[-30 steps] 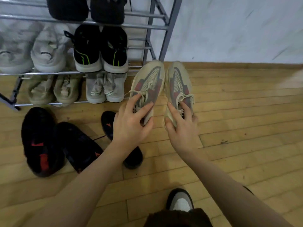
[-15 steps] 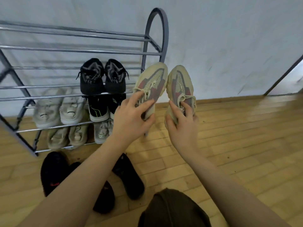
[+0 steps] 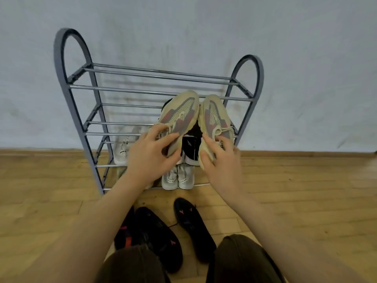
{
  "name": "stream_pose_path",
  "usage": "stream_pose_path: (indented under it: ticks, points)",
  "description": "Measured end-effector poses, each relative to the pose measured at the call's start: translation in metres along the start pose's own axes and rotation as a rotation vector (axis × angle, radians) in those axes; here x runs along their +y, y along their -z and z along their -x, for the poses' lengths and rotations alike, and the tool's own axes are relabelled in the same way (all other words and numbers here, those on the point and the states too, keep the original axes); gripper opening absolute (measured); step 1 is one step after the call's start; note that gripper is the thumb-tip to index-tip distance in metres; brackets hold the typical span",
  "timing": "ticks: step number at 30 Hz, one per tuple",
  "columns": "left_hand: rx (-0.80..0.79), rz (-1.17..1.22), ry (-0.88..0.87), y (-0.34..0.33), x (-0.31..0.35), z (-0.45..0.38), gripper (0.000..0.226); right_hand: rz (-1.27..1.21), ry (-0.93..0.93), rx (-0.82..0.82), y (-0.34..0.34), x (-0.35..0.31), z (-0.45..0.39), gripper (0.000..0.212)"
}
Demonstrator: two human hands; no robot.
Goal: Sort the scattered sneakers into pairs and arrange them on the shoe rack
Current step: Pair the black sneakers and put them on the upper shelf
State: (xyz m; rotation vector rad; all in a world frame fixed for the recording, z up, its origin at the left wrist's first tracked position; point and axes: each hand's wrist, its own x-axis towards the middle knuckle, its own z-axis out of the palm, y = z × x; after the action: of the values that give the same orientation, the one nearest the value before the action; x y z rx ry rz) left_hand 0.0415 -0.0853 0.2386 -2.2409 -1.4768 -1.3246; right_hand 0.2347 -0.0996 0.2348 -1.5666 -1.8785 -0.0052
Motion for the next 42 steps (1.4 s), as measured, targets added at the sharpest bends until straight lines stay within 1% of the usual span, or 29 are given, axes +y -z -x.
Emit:
stream_pose_path:
  ticks: [4,8,11,15,19,24,28,31,32,35,37,39,41,42]
  points:
    - [0.030,-0.004,0.013,0.012,-0.013,0.016,0.036,-0.009,0.048,0.003,-0.014,-0.014,0.006,0.047]
    - [0.049,-0.008,0.077,0.017,-0.022,0.037,0.037,-0.008,0.056,-0.031,-0.026,-0.023,0.010,0.050]
    - [0.067,-0.042,0.137,0.018,-0.033,0.039,0.035,-0.028,0.115,-0.024,-0.041,-0.033,0.001,0.050]
    - [0.088,-0.073,0.215,0.014,-0.055,0.030,0.034,-0.056,0.104,-0.054,-0.068,-0.050,-0.024,0.043]
    - [0.078,-0.083,0.288,0.009,-0.081,0.016,0.034,-0.062,0.152,-0.065,-0.095,-0.063,-0.053,0.042]
    - [0.057,-0.083,0.294,-0.003,-0.119,-0.013,0.031,-0.098,0.127,-0.099,-0.120,-0.076,-0.091,0.040]
    - [0.034,-0.093,0.351,-0.016,-0.141,-0.039,0.031,-0.082,0.132,-0.141,-0.141,-0.073,-0.125,0.040]
    - [0.035,-0.129,0.326,-0.027,-0.152,-0.055,0.025,-0.096,0.098,-0.155,-0.154,-0.069,-0.145,0.039]
    - [0.027,-0.141,0.331,-0.031,-0.157,-0.059,0.025,-0.092,0.087,-0.153,-0.158,-0.070,-0.149,0.038]
    - [-0.036,-0.144,0.417,-0.044,-0.171,-0.066,0.039,-0.090,0.059,-0.150,-0.168,-0.077,-0.158,0.037]
    - [-0.089,-0.139,0.434,-0.046,-0.180,-0.070,0.045,-0.075,0.040,-0.149,-0.174,-0.079,-0.165,0.037]
    - [-0.197,-0.111,0.426,-0.044,-0.186,-0.071,0.044,-0.009,0.055,-0.152,-0.178,-0.079,-0.169,0.035]
    - [-0.311,-0.034,0.481,-0.042,-0.192,-0.065,0.041,0.053,0.116,-0.136,-0.183,-0.079,-0.166,0.029]
    - [-0.342,0.008,0.522,-0.040,-0.195,-0.061,0.045,0.066,0.138,-0.118,-0.185,-0.079,-0.164,0.026]
